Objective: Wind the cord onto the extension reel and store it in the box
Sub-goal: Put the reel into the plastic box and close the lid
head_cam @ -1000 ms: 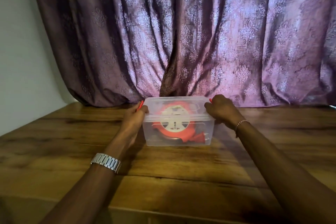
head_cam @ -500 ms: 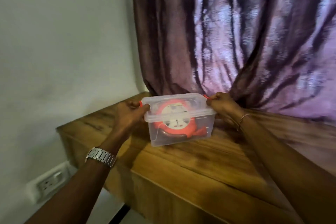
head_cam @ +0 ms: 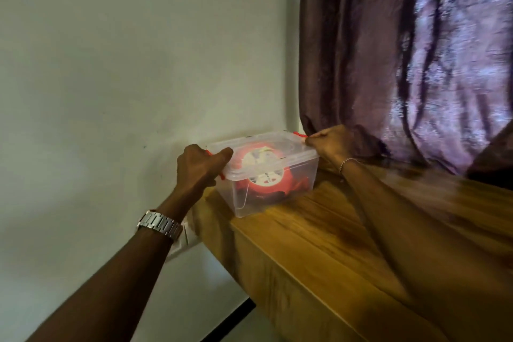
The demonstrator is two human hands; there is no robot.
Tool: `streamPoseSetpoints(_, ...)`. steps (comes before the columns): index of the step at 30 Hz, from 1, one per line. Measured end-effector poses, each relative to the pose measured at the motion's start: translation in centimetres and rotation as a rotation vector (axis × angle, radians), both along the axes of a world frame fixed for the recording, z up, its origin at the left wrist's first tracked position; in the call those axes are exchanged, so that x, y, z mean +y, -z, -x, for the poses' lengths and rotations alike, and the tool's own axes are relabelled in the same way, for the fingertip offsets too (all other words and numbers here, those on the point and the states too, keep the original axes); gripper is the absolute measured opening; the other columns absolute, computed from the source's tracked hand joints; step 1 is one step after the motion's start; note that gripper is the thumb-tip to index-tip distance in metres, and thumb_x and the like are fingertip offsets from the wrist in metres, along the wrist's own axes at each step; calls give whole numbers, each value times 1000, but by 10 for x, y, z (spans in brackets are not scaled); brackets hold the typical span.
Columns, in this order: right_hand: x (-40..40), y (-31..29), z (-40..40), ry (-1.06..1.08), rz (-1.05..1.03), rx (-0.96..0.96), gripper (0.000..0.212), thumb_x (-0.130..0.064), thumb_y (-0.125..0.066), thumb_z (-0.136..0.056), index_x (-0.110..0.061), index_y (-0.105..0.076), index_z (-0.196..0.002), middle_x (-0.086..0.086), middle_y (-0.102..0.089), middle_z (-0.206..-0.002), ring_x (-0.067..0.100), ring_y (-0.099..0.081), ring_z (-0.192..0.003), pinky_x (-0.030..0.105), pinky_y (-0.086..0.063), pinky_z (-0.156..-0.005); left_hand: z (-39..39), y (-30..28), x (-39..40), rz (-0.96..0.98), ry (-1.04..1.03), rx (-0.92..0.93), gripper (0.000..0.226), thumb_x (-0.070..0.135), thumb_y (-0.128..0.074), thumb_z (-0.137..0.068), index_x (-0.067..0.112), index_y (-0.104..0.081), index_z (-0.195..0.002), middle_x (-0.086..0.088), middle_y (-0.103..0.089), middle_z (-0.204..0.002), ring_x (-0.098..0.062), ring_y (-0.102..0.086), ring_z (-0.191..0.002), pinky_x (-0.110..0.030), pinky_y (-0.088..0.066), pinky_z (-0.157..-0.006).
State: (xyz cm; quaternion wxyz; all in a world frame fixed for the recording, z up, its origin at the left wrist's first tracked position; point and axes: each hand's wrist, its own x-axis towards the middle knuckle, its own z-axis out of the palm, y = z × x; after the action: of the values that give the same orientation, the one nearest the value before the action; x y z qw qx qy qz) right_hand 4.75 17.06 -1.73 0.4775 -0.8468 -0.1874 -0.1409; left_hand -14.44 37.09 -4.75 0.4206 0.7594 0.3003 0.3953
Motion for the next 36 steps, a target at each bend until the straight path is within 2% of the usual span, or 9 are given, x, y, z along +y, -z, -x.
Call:
streamPoseSetpoints(3, 33, -1, -1, 0, -25, 5, 35, -37, -82, -73, -9, -78, -94, 9, -76, -94, 19, -67, -79, 26, -50, -71, 4, -4, 21, 44, -23, -1, 35, 41, -77, -77, 10, -66, -66, -6, -66, -62, -22, -64, -56, -20, -45, -39)
streamPoseSetpoints(9, 79, -4, -6, -28, -21, 31, 39, -40, -83, -71, -9, -78, -94, 10, -75, -99, 26, -68, -88, 29, -54, -80, 10, -4, 52, 65, -58, 5, 35, 40, -76, -74, 6, -69, -68, -5, -62, -58, -19, -60, -53, -16, -41, -35)
streamPoseSetpoints(12, 97, -5, -7, -14, -56, 32, 39, -40, -85, -68, -10, -78, -91, 8, -75, -97, 25, -68, -84, 28, -54, -74, 9, -3, 62, 56, -79, -9, 35, 40, -76, -76, 7, -67, -68, -4, -61, -59, -19, -60, -55, -20, -44, -40)
streamPoseSetpoints(15, 110, -5, -10, -25, -55, 36, 38, -39, -86, -68, -10, -78, -91, 7, -76, -95, 23, -68, -82, 30, -55, -73, 7, -2, 70, 53, -93, -35, 35, 38, -75, -75, 8, -63, -61, -1, -56, -52, -17, -56, -52, -21, -44, -40)
streamPoseSetpoints(18, 120, -5, -14, -32, -57, 44, 39, -39, -86, -68, -9, -78, -92, 8, -75, -97, 24, -68, -84, 36, -58, -78, 6, 0, 75, 42, -120, -64, 37, 39, -74, -72, 10, -61, -54, 9, -50, -36, -14, -54, -44, -19, -43, -36)
streamPoseSetpoints(20, 125, -5, -18, -24, -63, 35, 39, -39, -86, -68, -9, -78, -92, 9, -75, -97, 21, -65, -81, 32, -56, -76, 4, 2, 76, 28, -139, -75, 38, 42, -75, -72, 13, -60, -53, 10, -50, -33, -11, -54, -40, -20, -43, -37)
streamPoseSetpoints(22, 128, -4, -20, -23, -70, 27, 39, -39, -86, -68, -8, -78, -91, 10, -74, -97, 19, -60, -77, 28, -53, -73, 2, 3, 77, 15, -158, -79, 38, 45, -74, -71, 14, -60, -53, 9, -52, -35, -11, -55, -39, -23, -46, -40)
streamPoseSetpoints(27, 135, -3, -23, -59, -62, 35, 41, -39, -86, -68, -7, -78, -92, 9, -75, -97, 25, -68, -86, 36, -58, -80, 0, 4, 82, -22, -210, -66, 40, 45, -75, -76, 14, -59, -57, -1, -57, -52, -17, -58, -51, -31, -55, -56)
streamPoseSetpoints(36, 140, -5, -20, -43, 27, -7, 43, -43, -81, -73, -8, -77, -97, 9, -74, -99, 26, -67, -89, 37, -57, -82, 0, 5, 85, -53, -234, -64, 40, 43, -74, -79, 14, -56, -58, -1, -56, -55, -19, -59, -55, -35, -55, -61)
